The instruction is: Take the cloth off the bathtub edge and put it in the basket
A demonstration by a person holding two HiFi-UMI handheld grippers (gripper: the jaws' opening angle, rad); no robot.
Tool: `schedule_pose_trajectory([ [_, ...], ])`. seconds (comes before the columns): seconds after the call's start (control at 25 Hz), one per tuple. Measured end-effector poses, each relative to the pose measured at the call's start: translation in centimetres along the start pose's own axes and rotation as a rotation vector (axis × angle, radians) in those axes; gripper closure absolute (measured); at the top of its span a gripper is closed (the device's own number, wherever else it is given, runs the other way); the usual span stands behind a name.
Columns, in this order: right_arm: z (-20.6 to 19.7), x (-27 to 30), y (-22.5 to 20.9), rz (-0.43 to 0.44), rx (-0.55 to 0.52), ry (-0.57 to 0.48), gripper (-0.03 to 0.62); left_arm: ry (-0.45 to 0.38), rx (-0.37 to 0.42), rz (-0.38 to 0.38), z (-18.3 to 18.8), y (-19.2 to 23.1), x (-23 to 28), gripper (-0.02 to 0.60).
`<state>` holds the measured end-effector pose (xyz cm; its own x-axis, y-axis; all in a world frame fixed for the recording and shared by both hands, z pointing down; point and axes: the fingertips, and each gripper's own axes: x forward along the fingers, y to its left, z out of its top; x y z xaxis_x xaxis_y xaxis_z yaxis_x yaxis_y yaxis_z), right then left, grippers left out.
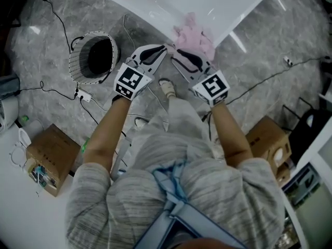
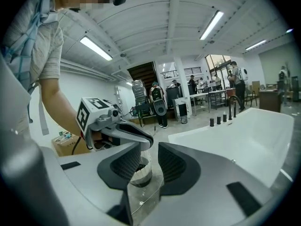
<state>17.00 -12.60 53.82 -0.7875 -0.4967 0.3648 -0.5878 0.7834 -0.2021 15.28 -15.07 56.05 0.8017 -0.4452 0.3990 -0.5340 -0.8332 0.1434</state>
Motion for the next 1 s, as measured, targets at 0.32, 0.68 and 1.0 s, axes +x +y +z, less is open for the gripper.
schedule_pose_trajectory([
  [0.32, -3.8, -1.7, -2.5, -0.053, 0.029, 0.079, 0.452, 0.072, 0.011, -0.129, -1.9, -2.1, 3.9, 0.522],
  [0.68, -8.3, -2.9, -6.6, -0.117, 0.041, 0.159, 0.405, 0.152, 0.09, -0.269, -5.3, -2.9, 8.1, 0.478],
  [1.0, -12.9, -2.9, -9.9, -0.153, 0.046, 0.252, 0.362, 0.305, 0.217, -0.359, -9.6, -3.1, 12.2, 0.388],
])
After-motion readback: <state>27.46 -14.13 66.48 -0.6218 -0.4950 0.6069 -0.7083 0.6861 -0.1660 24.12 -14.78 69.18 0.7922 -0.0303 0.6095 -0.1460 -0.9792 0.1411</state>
